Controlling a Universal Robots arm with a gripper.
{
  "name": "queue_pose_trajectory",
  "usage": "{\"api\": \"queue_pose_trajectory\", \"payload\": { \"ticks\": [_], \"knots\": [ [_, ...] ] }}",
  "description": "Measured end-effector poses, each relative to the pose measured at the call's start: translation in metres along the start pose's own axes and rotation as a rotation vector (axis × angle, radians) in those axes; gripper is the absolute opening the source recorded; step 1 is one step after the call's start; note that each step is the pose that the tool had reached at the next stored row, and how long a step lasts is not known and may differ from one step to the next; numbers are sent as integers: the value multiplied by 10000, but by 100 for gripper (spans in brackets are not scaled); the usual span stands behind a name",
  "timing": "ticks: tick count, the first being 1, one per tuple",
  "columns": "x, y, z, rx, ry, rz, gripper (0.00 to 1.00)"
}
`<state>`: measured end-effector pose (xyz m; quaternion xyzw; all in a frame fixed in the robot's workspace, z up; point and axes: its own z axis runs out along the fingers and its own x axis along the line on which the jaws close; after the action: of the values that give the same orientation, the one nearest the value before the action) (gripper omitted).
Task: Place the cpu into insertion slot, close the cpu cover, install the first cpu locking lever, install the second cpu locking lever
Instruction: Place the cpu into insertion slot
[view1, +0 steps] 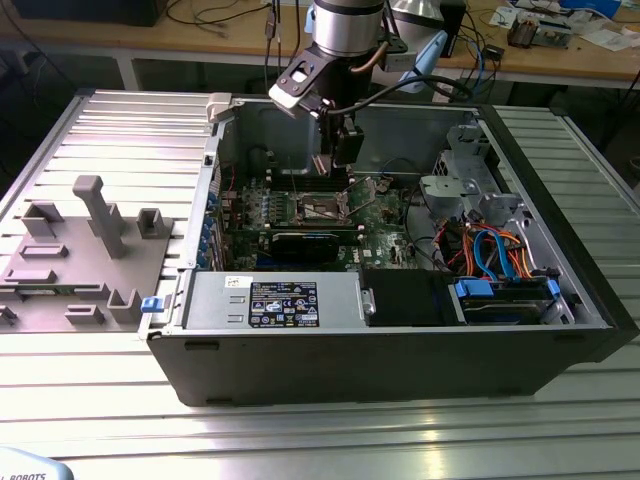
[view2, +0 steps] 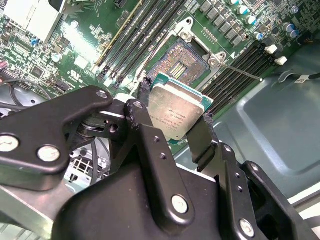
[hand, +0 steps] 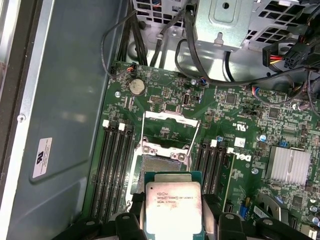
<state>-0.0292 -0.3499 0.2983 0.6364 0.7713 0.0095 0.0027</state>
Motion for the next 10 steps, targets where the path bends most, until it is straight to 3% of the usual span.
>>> {"api": "queue_pose_trajectory", "payload": {
  "ticks": [10],
  "knots": [
    [0,0,0,-2,-3,186,54]
  ]
}}
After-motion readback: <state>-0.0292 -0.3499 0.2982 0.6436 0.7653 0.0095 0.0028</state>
